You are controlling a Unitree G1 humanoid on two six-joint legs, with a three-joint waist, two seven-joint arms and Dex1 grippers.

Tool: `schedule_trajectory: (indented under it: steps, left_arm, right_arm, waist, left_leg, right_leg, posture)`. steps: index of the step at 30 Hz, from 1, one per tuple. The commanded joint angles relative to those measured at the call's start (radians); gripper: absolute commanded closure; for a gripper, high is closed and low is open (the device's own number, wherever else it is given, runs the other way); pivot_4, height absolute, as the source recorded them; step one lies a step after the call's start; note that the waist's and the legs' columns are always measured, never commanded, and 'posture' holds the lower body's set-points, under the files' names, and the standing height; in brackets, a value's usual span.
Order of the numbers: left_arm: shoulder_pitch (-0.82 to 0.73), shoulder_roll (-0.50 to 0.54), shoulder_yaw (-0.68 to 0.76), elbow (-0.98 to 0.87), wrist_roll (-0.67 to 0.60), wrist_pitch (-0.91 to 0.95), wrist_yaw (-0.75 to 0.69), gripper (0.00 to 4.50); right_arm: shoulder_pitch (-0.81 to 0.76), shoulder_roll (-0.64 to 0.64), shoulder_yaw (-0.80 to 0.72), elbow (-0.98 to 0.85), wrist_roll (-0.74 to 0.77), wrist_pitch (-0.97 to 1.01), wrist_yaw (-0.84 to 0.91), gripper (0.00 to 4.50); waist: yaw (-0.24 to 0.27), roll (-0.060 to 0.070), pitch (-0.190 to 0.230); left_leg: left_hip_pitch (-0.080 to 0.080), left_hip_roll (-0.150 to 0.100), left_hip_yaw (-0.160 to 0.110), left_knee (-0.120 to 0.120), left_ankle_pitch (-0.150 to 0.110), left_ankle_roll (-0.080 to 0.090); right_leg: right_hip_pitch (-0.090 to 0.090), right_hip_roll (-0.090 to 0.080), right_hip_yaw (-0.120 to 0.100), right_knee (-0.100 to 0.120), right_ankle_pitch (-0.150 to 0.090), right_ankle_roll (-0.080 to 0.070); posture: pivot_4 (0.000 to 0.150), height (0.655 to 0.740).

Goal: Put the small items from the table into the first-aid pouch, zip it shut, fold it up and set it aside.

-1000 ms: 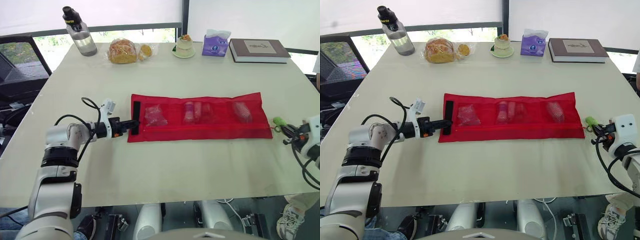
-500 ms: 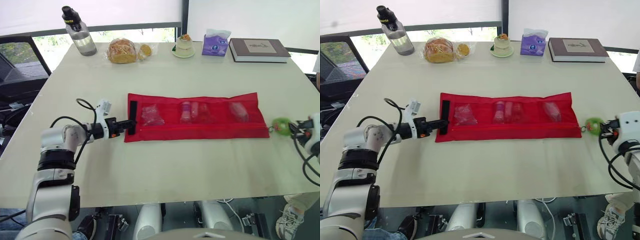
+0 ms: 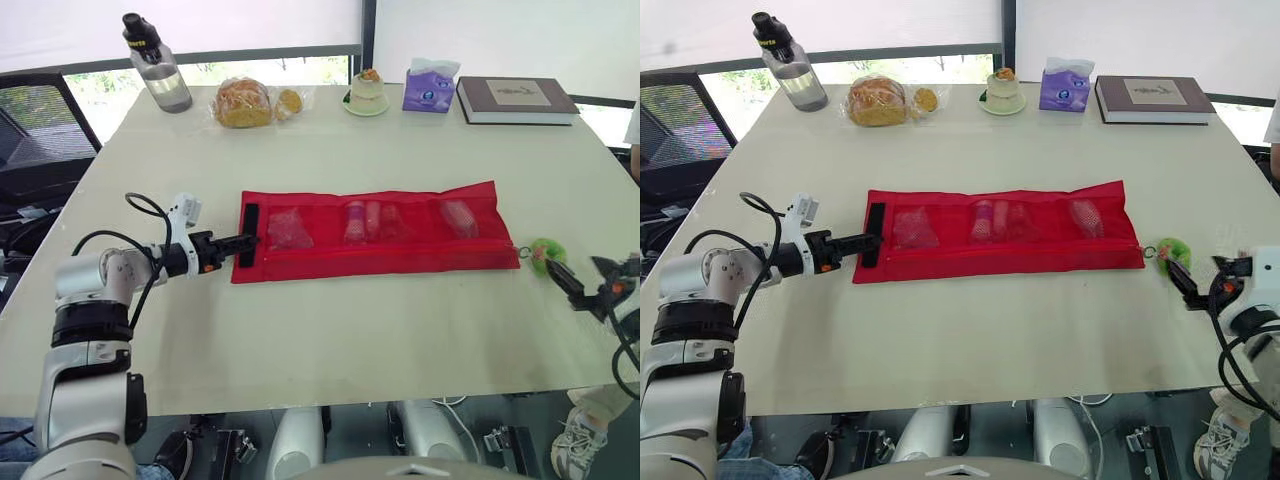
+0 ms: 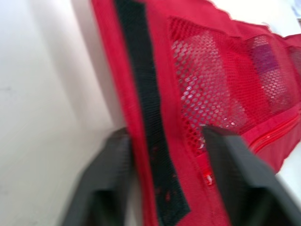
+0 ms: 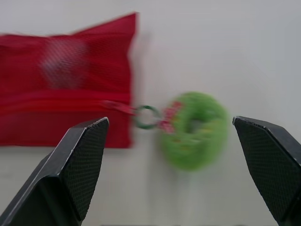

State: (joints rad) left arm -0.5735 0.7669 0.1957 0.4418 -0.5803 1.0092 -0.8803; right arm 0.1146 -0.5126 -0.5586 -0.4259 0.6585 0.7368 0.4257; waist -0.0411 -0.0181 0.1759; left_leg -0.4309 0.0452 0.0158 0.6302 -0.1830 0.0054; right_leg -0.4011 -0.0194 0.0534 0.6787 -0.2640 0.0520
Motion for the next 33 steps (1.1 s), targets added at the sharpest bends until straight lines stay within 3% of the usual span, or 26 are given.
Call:
schedule_trajectory:
  steps: [1, 2, 7, 9, 13, 20, 33]
  left_arm:
    - [0.010, 0.038, 0.013, -0.009, 0.029, -0.055, -0.020, 0.21]
    - [0.009, 0.041, 0.008, -0.016, 0.036, -0.079, -0.029, 0.04]
    - [0.008, 0.054, -0.007, -0.088, 0.080, -0.257, -0.097, 0.04]
    - [0.007, 0.056, -0.009, -0.208, 0.051, -0.295, -0.161, 0.04]
    - [-0.019, 0.060, -0.058, -0.414, 0.031, -0.314, -0.230, 0.04]
    - [-0.047, 0.033, -0.104, -0.583, -0.019, -0.337, -0.286, 0.04]
    - [-0.058, 0.046, -0.158, -0.745, -0.119, -0.272, -0.343, 0.04]
  right_arm:
    - [0.020, 0.023, -0.016, -0.055, 0.060, 0.032, -0.031, 0.00]
    - [0.023, 0.036, -0.010, -0.061, 0.067, 0.036, -0.044, 0.00]
    - [0.033, 0.107, 0.011, -0.108, 0.128, 0.069, -0.117, 0.00]
    - [0.042, 0.131, 0.029, -0.121, 0.151, 0.099, -0.154, 0.00]
    - [0.018, 0.206, 0.011, -0.091, 0.256, 0.162, -0.270, 0.00]
    - [-0.056, 0.274, -0.005, -0.026, 0.355, 0.202, -0.453, 0.00]
    - [-0.179, 0.480, 0.021, 0.040, 0.526, 0.110, -0.701, 0.00]
  waist:
    - [0.002, 0.000, 0.000]
    - [0.003, 0.000, 0.000]
    - [0.004, -0.001, 0.000]
    - [0.006, -0.003, 0.001]
    - [0.009, -0.005, 0.001]
    - [0.000, -0.005, 0.001]
    - [-0.005, -0.005, 0.001]
  left_leg:
    - [0.000, 0.000, 0.000, 0.000, 0.000, 0.000]
    - [0.000, 0.000, 0.000, 0.000, 0.000, 0.000]
    - [-0.002, 0.000, 0.001, 0.000, 0.000, 0.000]
    - [-0.002, 0.002, 0.001, 0.000, 0.000, 0.000]
    - [-0.003, 0.001, 0.002, 0.000, 0.000, 0.000]
    - [-0.003, 0.000, 0.004, 0.000, 0.000, 0.001]
    - [-0.002, 0.002, 0.003, 0.000, 0.000, 0.001]
  right_leg:
    - [0.000, 0.000, 0.000, 0.000, 0.000, 0.000]
    - [0.000, 0.000, 0.000, 0.000, -0.001, -0.002]
    - [-0.001, -0.001, 0.000, -0.001, -0.001, -0.002]
    - [-0.002, -0.002, 0.000, -0.001, -0.001, -0.003]
    - [-0.002, -0.006, -0.001, -0.001, -0.001, -0.003]
    - [-0.002, -0.005, 0.000, -0.001, -0.001, -0.003]
    - [-0.002, 0.002, 0.002, -0.001, -0.001, -0.002]
  posture:
    - [0.150, 0.7400]
    - [0.150, 0.7400]
    - [0.150, 0.7400]
    - [0.150, 0.7400]
    - [0.150, 0.7400]
    - [0.150, 0.7400]
    - [0.150, 0.7400]
